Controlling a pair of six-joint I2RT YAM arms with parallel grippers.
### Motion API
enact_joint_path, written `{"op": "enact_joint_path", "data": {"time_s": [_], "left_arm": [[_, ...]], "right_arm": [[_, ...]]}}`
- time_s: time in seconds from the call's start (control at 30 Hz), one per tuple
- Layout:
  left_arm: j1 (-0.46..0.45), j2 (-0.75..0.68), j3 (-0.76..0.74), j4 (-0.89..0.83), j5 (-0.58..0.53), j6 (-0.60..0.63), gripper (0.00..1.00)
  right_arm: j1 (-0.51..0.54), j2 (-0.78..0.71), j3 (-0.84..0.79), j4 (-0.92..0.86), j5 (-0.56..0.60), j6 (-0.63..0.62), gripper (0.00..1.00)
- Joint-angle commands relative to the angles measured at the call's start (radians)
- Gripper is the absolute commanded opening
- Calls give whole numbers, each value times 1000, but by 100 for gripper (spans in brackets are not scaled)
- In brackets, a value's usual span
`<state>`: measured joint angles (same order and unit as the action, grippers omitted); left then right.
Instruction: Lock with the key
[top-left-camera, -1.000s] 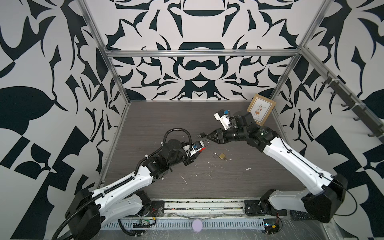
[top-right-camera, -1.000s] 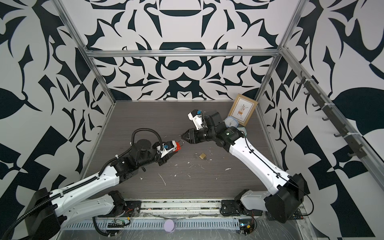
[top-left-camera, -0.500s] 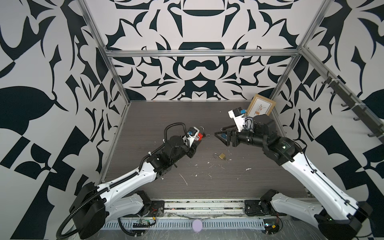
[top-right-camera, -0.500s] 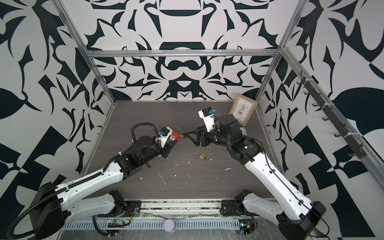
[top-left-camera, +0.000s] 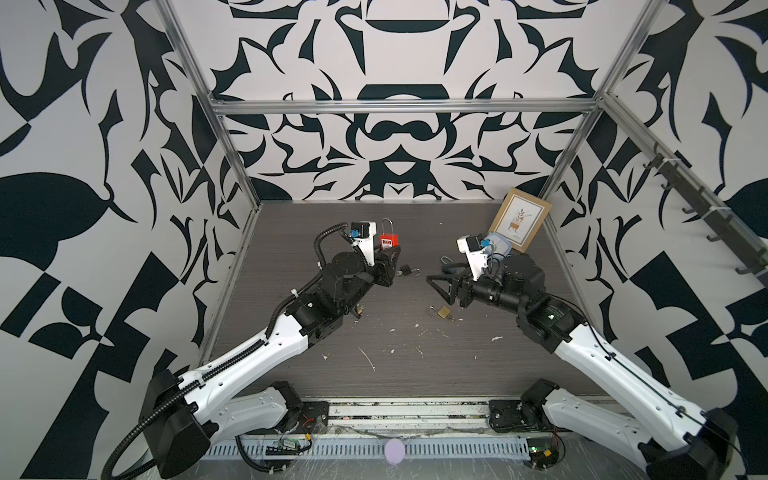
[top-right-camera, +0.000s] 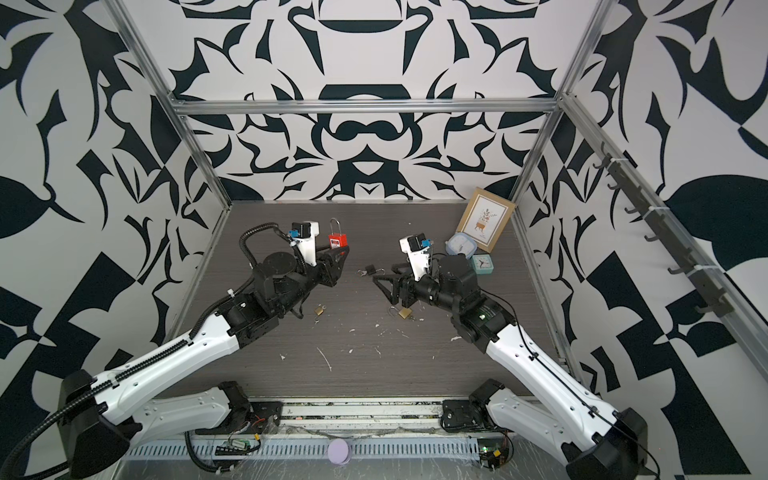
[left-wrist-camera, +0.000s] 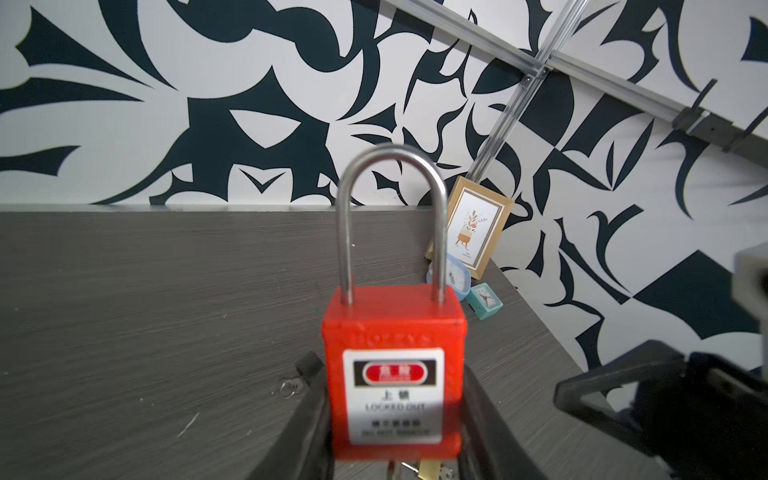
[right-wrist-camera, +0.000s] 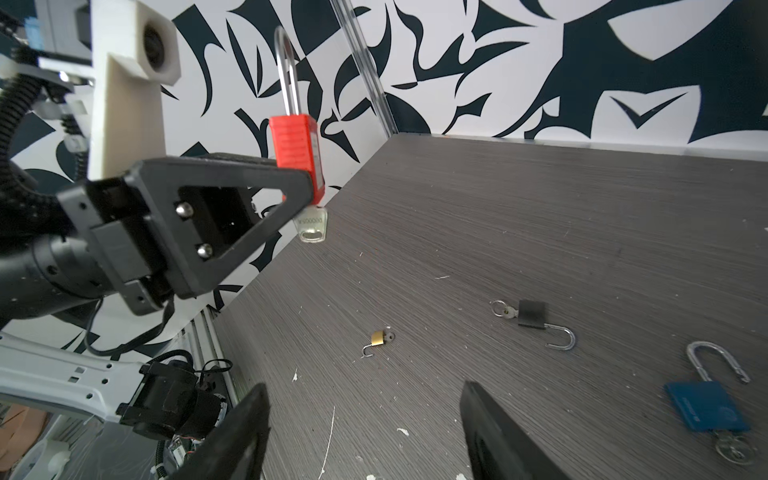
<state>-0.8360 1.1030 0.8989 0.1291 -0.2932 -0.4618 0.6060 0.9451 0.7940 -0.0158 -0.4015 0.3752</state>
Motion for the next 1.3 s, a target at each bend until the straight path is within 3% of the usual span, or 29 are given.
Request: {"op": "enact_joint_path", "data": {"time_s": [0.0,0.37,0.73,1.27], "left_arm": [[13,-29,21,15,26,-129,0],[46,20,157,-222,150,-209,0],[54,48,179,-237,185,-289,0],[71,56,181,-240,206,-307,0]], "right_arm": [[43,8,-49,250,22,50,73],[163,136,-42,403,110,10,68],[178,203,-77,635,118,117,66],[178,292,-16,635,130,146,65]]}}
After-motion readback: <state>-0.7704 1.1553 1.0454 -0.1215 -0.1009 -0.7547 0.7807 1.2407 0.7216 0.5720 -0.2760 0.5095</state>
